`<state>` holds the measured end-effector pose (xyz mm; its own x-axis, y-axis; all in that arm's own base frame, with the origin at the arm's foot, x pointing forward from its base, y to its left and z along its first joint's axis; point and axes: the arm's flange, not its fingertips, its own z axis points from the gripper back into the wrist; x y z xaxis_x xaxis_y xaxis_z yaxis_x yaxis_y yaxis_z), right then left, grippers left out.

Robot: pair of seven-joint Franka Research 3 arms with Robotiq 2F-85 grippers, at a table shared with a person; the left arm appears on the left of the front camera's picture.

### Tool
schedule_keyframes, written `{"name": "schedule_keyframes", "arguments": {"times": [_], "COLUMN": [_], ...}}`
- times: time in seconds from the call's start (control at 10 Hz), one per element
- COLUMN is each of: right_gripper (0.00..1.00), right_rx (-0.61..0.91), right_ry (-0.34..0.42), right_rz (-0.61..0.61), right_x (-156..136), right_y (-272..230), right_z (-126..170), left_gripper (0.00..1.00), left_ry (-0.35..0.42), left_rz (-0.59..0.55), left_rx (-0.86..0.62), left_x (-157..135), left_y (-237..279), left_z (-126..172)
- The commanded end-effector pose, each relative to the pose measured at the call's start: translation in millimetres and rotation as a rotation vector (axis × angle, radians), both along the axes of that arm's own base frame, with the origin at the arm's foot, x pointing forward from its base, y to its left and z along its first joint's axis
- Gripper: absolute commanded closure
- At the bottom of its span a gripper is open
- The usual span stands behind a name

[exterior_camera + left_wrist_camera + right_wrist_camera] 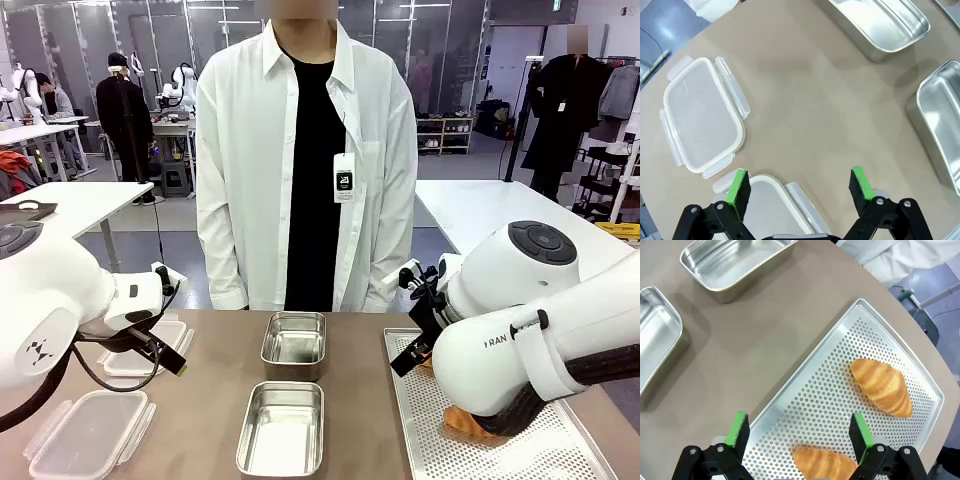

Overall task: Place the bread into the airtight container.
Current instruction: Pick up a Butter Roll and place it into an empty Airtight Container.

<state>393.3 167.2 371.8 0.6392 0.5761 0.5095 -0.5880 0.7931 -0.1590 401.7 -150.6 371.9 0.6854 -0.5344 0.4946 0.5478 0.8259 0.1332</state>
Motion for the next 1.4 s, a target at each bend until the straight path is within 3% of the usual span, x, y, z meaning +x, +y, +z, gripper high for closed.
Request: {"name": "schedule_keyframes", "arguments": {"times": [0.0,0.9,1.1,1.3], "right_gripper": [0.0,0.0,0.0,0.0], "right_rx": [0.0,-0.002,0.039,0.078], "right_ry": [0.0,-0.001,-0.026,0.023], "right_rz": [0.0,0.003,0.029,0.016], "right_x": [0,0,5,4], "right_y": [0,0,-6,-39], "right_z": [0,0,76,167], "left_gripper": [0.0,0.0,0.0,0.0], "left_ry": [0.0,0.0,0.022,0.056], "left_rz": [0.0,-0.001,-0.026,-0.052], "left_rx": [0.0,0.0,-0.041,-0.103], "left_x": [0,0,11,14], "left_y": [0,0,1,24], "left_z": [0,0,62,155]}}
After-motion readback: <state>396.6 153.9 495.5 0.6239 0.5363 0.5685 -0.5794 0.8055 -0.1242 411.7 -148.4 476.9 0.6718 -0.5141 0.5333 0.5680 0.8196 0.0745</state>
